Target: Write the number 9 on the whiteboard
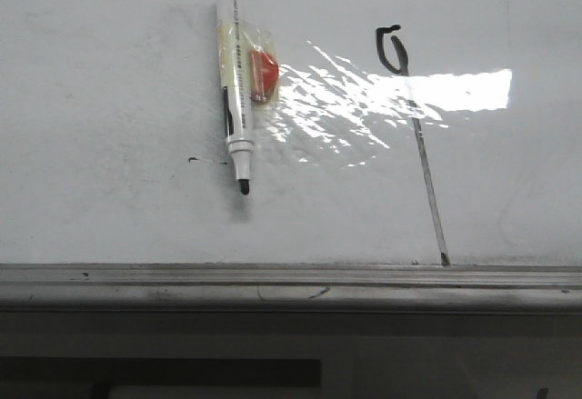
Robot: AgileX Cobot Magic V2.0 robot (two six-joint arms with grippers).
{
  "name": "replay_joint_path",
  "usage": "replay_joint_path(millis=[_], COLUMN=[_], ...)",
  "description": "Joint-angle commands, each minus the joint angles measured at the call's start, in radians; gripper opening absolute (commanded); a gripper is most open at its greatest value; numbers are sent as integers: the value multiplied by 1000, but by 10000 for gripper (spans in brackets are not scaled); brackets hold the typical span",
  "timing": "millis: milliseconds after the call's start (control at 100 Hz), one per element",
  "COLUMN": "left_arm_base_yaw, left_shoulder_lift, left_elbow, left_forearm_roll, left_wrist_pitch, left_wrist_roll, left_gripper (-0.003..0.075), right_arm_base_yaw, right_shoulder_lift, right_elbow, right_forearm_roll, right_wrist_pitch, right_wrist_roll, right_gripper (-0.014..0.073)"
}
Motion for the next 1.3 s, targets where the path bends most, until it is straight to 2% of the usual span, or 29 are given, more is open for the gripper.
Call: replay_joint_path(millis=[0,170,870,940,990,1070,1150,1290], left_arm_base_yaw=[2,2,2,2,2,2,2,2], left_shoulder_lift=[-28,-28,-28,-28,-28,-28,-28,-28], left_elbow=[19,19,19,19,19,19,19,19], left_forearm_roll=[-1,50,49,49,49,49,49,49], left_wrist_pitch=[-14,4,4,4,4,4,4,4], left_wrist_roll=[-40,-46,-46,-46,-46,-46,-46,-46], left_gripper=[-20,-20,-20,-20,-20,-20,-20,-20], right_arm_base_yaw=[-4,-4,-12,-57,-116,-221,-338,-519], right_shoulder_lift=[9,9,-7,-26,-46,-93,-143,-227], right_elbow=[-26,-26,-7,35,77,180,286,515], right_forearm_roll=[-31,-31,-36,-61,-50,-19,24,233], right_wrist_pitch=[-62,-61,-59,-59,-85,-183,-299,-481], right_wrist_roll=[-1,-1,-1,12,89,189,199,199], right_gripper=[-34,-34,-34,-34,-34,-34,-34,-34])
